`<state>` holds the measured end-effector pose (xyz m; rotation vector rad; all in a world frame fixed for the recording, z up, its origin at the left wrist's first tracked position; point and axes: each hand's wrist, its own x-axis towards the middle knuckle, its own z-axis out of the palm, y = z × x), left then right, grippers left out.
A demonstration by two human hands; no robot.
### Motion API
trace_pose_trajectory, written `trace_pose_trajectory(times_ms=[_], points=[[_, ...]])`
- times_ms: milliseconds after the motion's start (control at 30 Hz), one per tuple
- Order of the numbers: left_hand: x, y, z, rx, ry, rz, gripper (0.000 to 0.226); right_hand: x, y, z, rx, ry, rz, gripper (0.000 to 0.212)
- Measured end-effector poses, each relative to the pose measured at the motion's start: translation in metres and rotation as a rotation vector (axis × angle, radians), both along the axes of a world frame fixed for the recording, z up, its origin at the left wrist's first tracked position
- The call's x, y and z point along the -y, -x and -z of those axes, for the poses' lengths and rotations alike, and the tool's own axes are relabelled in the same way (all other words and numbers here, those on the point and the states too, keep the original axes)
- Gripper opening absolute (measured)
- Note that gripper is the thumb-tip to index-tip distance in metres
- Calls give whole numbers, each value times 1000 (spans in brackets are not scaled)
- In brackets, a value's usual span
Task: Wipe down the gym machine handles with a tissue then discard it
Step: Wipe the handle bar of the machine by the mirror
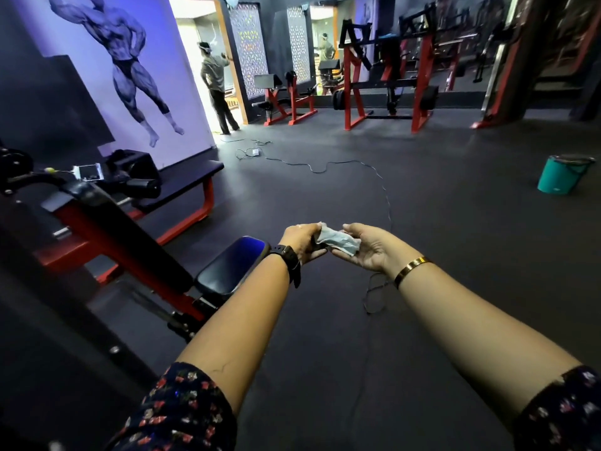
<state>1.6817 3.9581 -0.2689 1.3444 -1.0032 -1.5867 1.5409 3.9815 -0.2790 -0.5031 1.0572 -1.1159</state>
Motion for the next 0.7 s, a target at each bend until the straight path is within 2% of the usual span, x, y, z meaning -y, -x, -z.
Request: trace_pose_trajectory(times_ms=[167, 333, 700], points=[[30, 50, 6, -192, -69, -87, 17, 29, 48, -2, 53, -2, 73, 20], [65, 88, 9, -388, -134, -142, 38, 65, 81, 2, 94, 7, 113, 29], [197, 119, 25, -435, -151, -133, 51, 196, 111, 18, 99, 17, 141, 27]])
